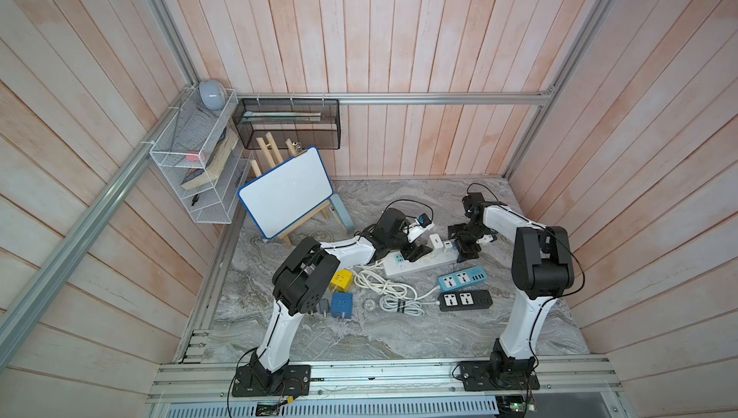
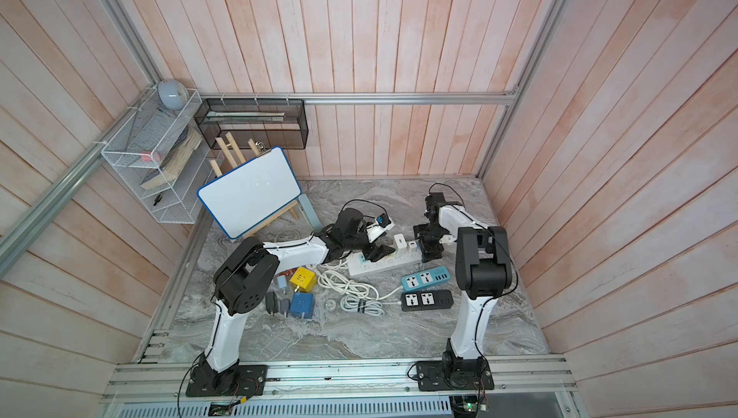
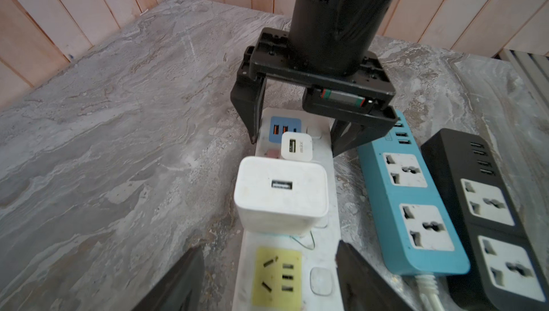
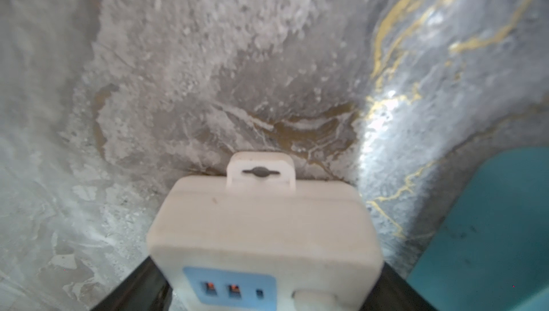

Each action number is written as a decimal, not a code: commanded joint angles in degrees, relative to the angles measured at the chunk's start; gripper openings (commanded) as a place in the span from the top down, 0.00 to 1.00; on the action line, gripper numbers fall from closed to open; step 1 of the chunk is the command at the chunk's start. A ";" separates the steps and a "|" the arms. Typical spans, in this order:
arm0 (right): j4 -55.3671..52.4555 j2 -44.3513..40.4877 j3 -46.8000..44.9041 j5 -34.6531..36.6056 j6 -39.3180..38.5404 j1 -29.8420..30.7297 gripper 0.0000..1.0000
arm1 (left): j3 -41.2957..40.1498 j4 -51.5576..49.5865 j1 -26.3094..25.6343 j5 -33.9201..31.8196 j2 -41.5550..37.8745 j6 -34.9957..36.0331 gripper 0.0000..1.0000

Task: Pull the plug off the socket
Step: Remove the plug from the socket.

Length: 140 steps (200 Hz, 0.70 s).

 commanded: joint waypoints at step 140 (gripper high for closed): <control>4.00 4.40 -1.55 -3.84 2.04 3.55 1.00 | 6.60 -0.61 -1.12 1.77 5.99 2.26 0.30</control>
